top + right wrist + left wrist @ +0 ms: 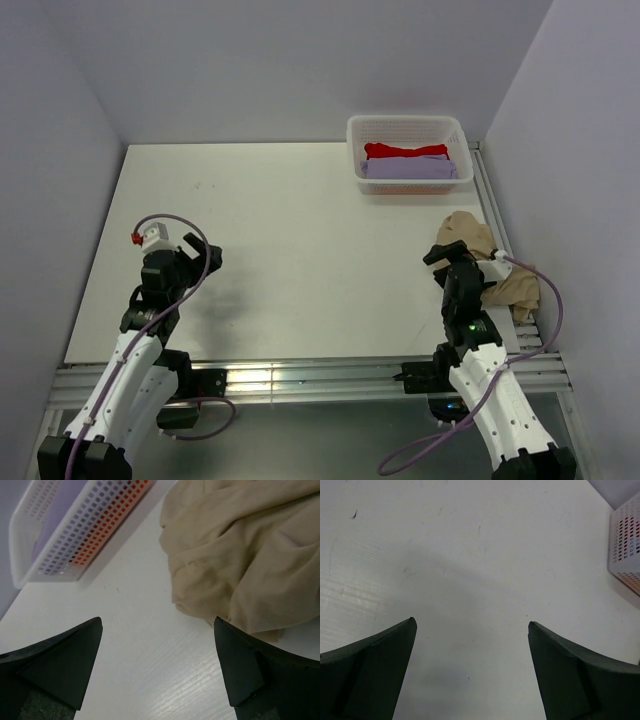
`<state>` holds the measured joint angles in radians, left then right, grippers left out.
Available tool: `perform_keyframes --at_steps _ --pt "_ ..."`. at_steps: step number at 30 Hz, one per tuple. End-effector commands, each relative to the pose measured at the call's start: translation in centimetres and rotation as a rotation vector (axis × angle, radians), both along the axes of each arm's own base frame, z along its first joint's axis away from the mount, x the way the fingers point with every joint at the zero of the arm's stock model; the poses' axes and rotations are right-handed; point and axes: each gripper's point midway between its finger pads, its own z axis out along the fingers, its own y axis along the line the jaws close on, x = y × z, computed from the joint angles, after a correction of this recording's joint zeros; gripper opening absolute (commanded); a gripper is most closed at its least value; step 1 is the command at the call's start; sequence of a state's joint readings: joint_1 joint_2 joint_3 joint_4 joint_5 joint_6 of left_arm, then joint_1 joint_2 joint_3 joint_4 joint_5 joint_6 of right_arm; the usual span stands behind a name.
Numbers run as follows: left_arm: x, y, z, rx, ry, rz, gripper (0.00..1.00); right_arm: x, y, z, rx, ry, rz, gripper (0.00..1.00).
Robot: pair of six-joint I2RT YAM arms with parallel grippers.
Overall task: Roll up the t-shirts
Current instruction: Grab a tshirt with the right arm
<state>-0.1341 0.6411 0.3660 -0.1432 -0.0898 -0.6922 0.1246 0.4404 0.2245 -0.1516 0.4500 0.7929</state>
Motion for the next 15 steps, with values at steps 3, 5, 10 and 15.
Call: perform_keyframes --at_steps 3,5,10,15 --pt "0.2 -0.2 1.4 -0.008 -0.045 -0.011 0.99 -0.2 -1.4 0.4 0.045 0.029 -0.123 0.99" --pt "0.2 -0.1 1.6 -0.011 -0.055 -0.009 0.99 -0.3 -0.9 -0.8 0.095 0.109 -0.13 1.0" --pt "0.2 -0.3 1.5 -0.01 -0.047 -0.017 1.0 -0.3 -0.3 -3.6 0.159 0.341 -0.162 1.0" --pt "0.2 -0.4 1.2 -0.012 -0.033 -0.026 0.99 1.2 -0.8 -4.1 0.184 0.376 -0.204 1.0"
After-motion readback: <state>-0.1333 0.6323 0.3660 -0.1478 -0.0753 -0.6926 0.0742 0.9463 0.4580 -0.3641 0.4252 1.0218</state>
